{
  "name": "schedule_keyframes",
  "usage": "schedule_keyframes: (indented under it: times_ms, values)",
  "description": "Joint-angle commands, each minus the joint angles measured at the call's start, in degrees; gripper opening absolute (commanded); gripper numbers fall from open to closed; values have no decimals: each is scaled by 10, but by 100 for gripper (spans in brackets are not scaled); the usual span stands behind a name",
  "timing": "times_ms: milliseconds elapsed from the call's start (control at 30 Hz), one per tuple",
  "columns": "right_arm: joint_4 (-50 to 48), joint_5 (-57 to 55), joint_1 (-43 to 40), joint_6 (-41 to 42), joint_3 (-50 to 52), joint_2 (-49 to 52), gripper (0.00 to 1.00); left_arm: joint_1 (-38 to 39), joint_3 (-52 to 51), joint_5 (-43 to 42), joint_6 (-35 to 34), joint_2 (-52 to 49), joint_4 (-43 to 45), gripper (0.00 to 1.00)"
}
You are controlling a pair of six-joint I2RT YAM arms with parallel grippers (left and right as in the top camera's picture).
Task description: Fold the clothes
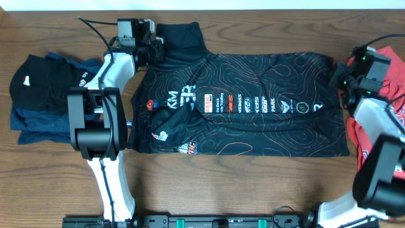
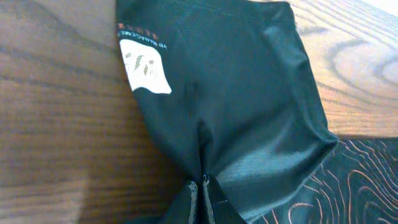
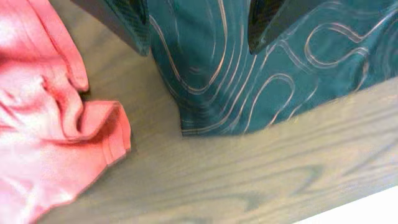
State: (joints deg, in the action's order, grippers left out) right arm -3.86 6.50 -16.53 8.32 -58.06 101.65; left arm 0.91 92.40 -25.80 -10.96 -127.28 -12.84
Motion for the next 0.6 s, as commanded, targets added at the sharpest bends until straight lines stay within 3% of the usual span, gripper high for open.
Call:
schedule_keyframes:
  times_ms: [0, 567]
  values:
    - [-37, -2, 4, -4, -2, 51, 49, -1, 7, -8, -5, 9, -11, 6]
    - [-224, -2, 6, 28, -3, 161, 52, -1, 7, -7, -5, 10, -38, 6]
